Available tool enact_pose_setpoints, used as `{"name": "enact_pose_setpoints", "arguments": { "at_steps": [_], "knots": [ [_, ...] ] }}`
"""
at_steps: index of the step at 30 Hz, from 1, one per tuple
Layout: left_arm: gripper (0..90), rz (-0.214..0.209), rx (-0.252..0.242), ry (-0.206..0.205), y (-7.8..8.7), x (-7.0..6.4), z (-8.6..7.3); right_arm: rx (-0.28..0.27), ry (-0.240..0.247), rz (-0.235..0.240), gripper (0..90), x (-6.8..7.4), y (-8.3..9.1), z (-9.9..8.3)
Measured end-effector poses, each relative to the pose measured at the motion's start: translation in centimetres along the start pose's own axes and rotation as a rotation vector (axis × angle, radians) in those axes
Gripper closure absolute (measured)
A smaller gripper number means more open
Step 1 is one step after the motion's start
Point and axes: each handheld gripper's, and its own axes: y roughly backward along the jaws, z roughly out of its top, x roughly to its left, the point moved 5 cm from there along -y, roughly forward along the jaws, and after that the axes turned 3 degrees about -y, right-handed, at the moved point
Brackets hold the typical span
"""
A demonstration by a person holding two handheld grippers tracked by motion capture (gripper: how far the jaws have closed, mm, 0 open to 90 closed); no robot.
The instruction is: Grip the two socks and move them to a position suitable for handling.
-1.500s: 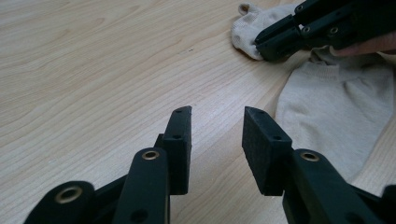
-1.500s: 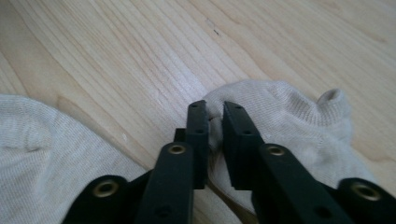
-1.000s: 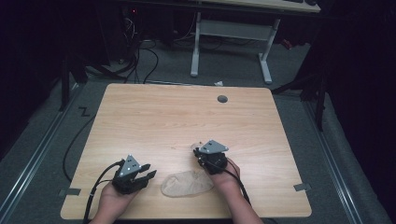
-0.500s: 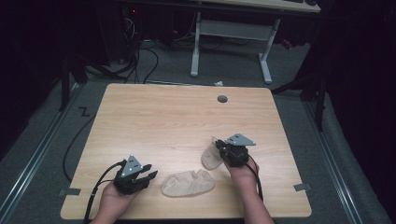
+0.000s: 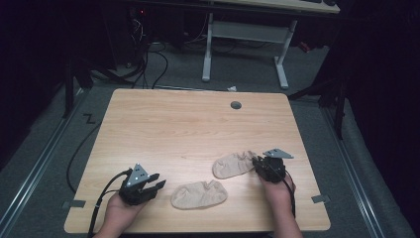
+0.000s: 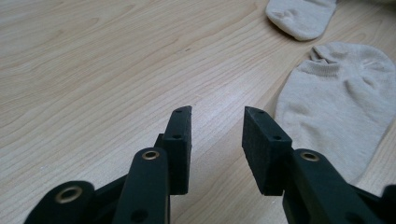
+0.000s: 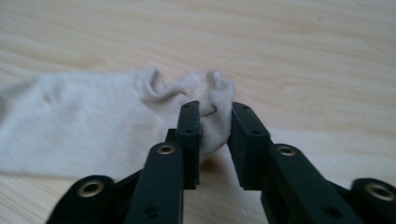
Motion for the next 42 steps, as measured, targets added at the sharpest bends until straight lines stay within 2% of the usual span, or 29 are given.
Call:
{"name": "enact_pose_setpoints", "arguments": {
  "at_steps": [2,4,7,9,11,14,17,20,27,36,40,42],
  "knots": [
    [63.1,0.001,-0.003,0.003,0.0,0.0,0.0,-0.002,0.004,-0.023,68.5,-0.5,0.3,-0.3],
    [63.1,0.000,-0.003,0.002,0.0,0.0,0.0,-0.039,0.004,-0.034,67.4,-0.7,1.0,0.1],
    [63.1,0.002,-0.003,-0.003,0.0,0.0,0.1,-0.073,0.027,-0.038,71.1,-0.4,1.6,0.7],
    [63.2,0.003,-0.005,-0.004,0.0,0.0,0.1,-0.047,0.052,-0.043,81.3,-0.2,1.1,0.6],
    [64.3,0.008,-0.001,-0.001,0.0,0.0,0.1,-0.006,0.058,-0.037,90.0,-0.1,0.4,0.4],
    [67.0,0.011,-0.002,0.008,0.0,0.0,0.2,0.041,0.058,-0.038,90.0,-0.3,-0.7,0.0],
    [67.9,0.016,0.000,-0.001,0.0,0.1,0.2,0.067,0.082,-0.022,90.0,0.2,-1.3,-0.3],
    [67.9,0.014,0.002,-0.002,0.0,0.0,0.2,0.073,0.117,0.006,90.0,1.6,-1.3,-0.4],
    [67.5,0.012,0.005,-0.004,-0.3,-0.1,0.2,0.079,0.220,0.075,89.9,5.9,-1.6,-0.4],
    [66.5,0.018,0.012,0.000,-1.0,0.1,0.1,0.074,0.314,0.150,89.5,10.8,-2.5,0.0],
    [64.6,0.027,0.009,0.018,-1.8,0.3,0.2,0.066,0.349,0.149,88.5,11.8,-2.7,0.1],
    [63.2,0.029,0.006,0.034,-2.3,0.5,0.3,0.062,0.338,0.163,84.5,11.7,-2.6,0.3]
  ]
}}
